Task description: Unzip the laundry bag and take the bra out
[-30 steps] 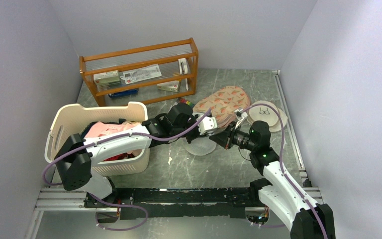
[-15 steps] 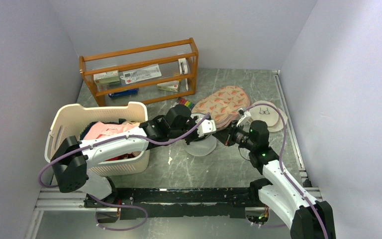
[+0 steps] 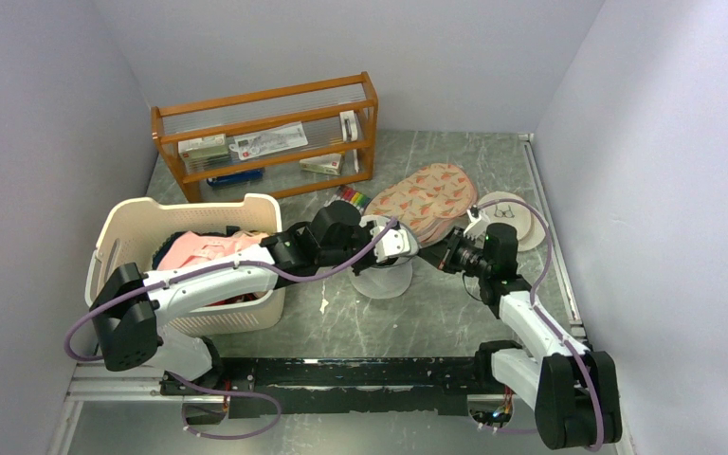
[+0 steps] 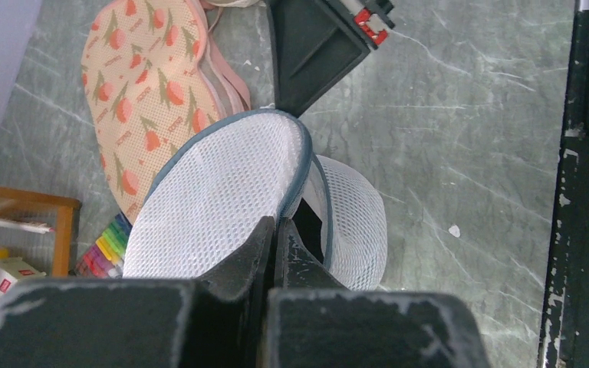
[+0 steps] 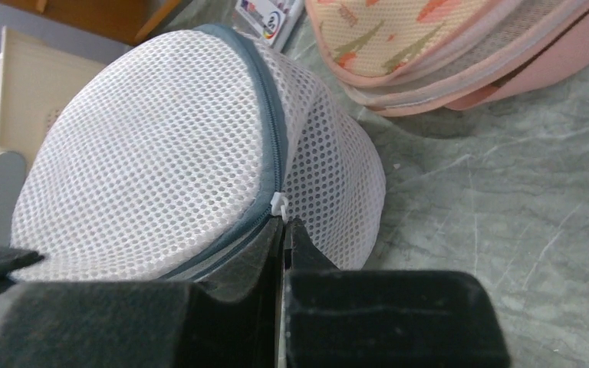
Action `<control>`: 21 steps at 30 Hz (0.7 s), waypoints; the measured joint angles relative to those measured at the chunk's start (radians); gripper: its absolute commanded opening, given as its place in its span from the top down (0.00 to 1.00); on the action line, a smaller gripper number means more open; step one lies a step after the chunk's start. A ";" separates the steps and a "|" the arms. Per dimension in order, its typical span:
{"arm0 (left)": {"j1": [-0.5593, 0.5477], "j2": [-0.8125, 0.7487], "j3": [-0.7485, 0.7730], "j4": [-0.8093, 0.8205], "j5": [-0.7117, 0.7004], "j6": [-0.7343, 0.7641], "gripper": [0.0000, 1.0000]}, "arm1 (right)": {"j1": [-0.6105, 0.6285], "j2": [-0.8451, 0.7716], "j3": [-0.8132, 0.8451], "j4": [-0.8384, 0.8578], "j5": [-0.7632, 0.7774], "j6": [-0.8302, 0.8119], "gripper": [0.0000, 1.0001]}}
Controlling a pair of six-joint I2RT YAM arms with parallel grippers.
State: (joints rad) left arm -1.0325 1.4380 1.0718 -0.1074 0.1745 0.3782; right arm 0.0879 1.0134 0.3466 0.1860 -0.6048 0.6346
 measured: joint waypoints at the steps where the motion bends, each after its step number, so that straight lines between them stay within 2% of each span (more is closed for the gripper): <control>1: 0.000 0.000 0.000 0.003 -0.007 0.000 0.92 | -0.003 -0.008 -0.004 0.008 -0.018 -0.003 1.00; 5: -0.003 0.000 0.000 0.006 -0.042 0.004 0.82 | -0.007 -0.064 -0.023 0.043 -0.102 -0.019 1.00; 10: -0.005 0.000 0.000 0.011 -0.093 0.008 0.52 | -0.009 -0.137 -0.045 0.098 -0.203 -0.018 1.00; 12: -0.004 0.000 0.000 0.013 -0.105 0.008 0.44 | -0.009 -0.152 -0.046 0.113 -0.236 -0.016 1.00; 15: -0.005 0.000 0.000 0.013 -0.105 0.007 0.41 | -0.009 -0.158 -0.046 0.128 -0.267 -0.014 1.00; 21: -0.006 0.008 0.000 0.013 -0.100 0.002 0.44 | -0.009 -0.161 -0.052 0.154 -0.309 -0.003 1.00</control>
State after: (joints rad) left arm -1.0382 1.4456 1.0718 -0.0948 0.0750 0.3805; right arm 0.0788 0.8528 0.2947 0.3397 -0.9134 0.6315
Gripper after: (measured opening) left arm 0.582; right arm 0.006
